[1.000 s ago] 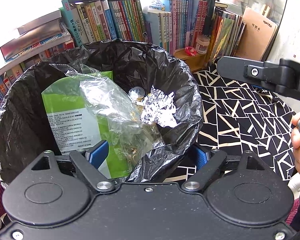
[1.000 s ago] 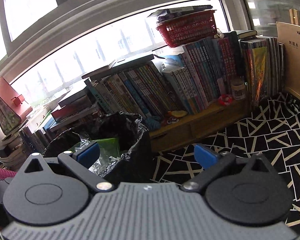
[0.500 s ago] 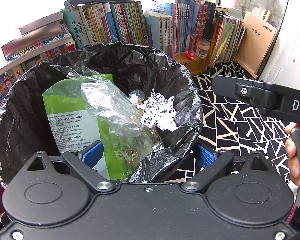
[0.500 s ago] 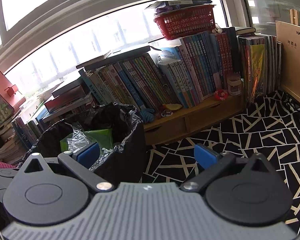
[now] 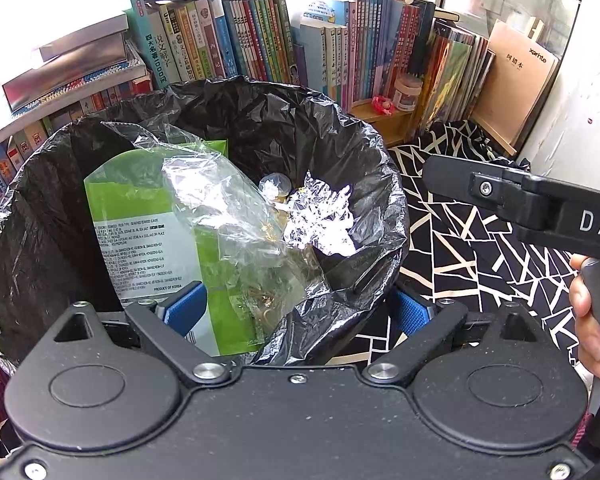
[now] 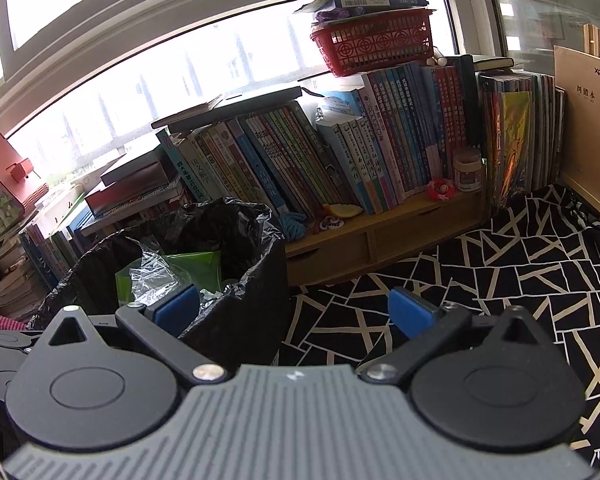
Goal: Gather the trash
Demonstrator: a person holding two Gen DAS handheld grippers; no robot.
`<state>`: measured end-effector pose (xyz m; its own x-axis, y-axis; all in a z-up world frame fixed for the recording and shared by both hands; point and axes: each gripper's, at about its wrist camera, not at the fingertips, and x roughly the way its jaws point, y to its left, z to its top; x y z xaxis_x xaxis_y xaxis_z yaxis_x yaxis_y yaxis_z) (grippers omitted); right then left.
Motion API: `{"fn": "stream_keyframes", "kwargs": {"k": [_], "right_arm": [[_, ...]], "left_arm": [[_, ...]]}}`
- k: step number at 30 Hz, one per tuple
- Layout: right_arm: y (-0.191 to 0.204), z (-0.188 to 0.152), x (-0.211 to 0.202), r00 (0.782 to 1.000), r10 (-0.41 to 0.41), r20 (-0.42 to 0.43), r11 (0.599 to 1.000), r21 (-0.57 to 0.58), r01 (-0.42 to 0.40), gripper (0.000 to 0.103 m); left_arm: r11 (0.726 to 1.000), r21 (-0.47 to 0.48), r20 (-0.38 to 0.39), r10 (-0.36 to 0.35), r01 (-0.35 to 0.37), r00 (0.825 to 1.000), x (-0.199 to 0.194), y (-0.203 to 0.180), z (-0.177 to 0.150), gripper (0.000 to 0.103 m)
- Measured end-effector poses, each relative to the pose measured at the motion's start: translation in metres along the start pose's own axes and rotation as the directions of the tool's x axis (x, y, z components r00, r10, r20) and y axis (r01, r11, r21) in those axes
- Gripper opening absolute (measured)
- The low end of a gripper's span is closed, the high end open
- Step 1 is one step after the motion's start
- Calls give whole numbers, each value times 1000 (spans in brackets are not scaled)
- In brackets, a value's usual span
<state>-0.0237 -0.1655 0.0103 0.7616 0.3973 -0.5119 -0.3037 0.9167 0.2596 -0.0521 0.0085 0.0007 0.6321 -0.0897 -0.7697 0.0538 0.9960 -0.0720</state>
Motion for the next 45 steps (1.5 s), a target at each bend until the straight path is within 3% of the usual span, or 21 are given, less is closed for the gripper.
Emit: {"fn": "stream_keyframes", "kwargs": {"k": [45], "right_arm": [[0, -2, 3, 1000, -10, -15, 1000, -28, 9, 103]], "left_arm": [[1000, 4, -26, 5, -5, 1000, 3, -1, -2, 96]]}}
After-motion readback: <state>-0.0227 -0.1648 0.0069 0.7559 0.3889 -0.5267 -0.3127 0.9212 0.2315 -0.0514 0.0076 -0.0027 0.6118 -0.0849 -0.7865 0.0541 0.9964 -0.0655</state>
